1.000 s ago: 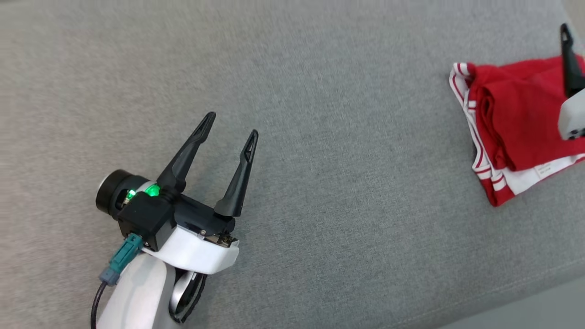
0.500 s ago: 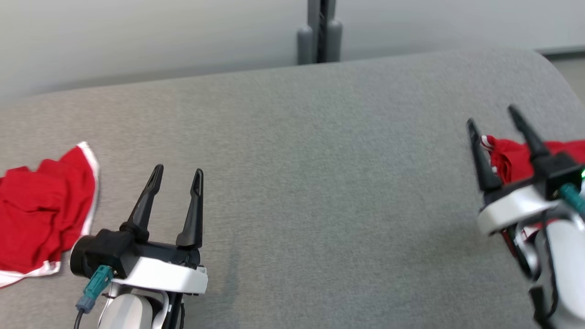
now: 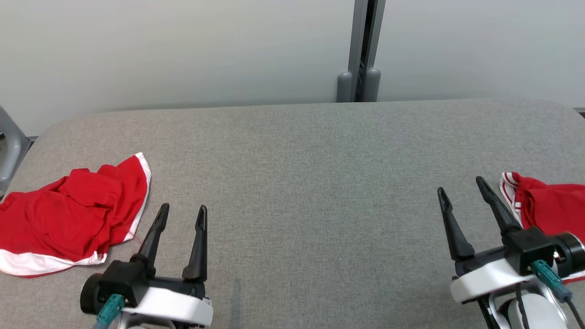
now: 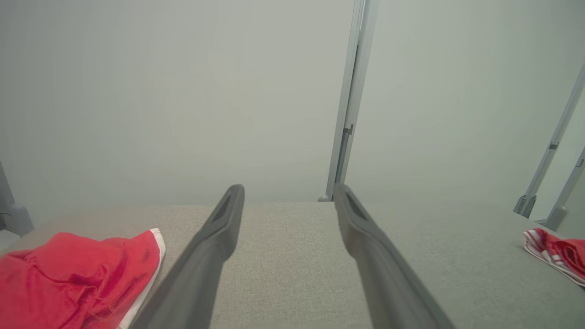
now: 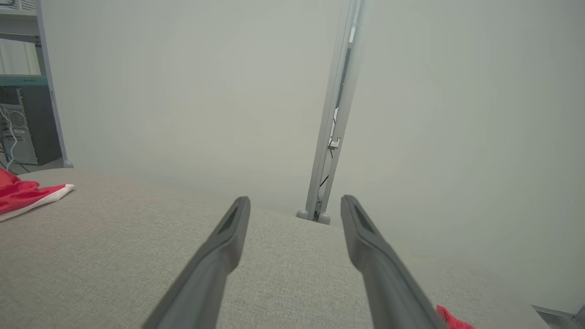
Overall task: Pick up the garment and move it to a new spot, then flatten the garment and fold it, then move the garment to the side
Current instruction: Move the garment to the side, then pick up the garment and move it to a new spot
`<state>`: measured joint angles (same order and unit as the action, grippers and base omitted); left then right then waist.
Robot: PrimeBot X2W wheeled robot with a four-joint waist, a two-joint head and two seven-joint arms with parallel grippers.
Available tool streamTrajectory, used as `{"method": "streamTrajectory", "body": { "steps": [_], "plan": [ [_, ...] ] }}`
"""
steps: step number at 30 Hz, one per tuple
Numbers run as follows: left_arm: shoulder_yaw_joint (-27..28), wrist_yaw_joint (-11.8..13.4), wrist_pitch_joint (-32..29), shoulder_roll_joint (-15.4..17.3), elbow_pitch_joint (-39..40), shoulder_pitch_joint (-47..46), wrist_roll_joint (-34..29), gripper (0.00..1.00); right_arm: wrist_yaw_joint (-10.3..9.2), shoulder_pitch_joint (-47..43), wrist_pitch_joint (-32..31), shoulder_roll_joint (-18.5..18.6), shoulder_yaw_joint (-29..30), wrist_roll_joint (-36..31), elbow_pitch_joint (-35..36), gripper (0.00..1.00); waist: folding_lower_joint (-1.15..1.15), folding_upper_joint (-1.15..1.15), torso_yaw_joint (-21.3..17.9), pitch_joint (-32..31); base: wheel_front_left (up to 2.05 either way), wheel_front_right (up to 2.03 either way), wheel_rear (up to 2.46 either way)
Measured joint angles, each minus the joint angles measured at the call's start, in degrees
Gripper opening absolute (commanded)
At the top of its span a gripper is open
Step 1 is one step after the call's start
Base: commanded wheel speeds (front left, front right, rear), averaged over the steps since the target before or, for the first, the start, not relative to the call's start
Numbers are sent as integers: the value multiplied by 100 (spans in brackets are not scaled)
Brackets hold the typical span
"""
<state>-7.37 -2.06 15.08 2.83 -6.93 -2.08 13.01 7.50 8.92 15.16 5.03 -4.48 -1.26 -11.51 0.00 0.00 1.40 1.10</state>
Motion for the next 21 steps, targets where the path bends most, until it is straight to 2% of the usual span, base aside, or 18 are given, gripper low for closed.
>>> {"method": "streamTrajectory", "body": {
  "steps": [8,21],
  "plan": [
    [-79,68,0,-2,-77,75,-37,100,0,-180,0,-163,363,131,-2,100,0,0,-5,-15,0,0,0],
    [-91,62,0,-2,-80,70,-36,100,0,-185,0,-211,376,160,-27,100,0,0,-20,43,0,0,0]
  ]
}}
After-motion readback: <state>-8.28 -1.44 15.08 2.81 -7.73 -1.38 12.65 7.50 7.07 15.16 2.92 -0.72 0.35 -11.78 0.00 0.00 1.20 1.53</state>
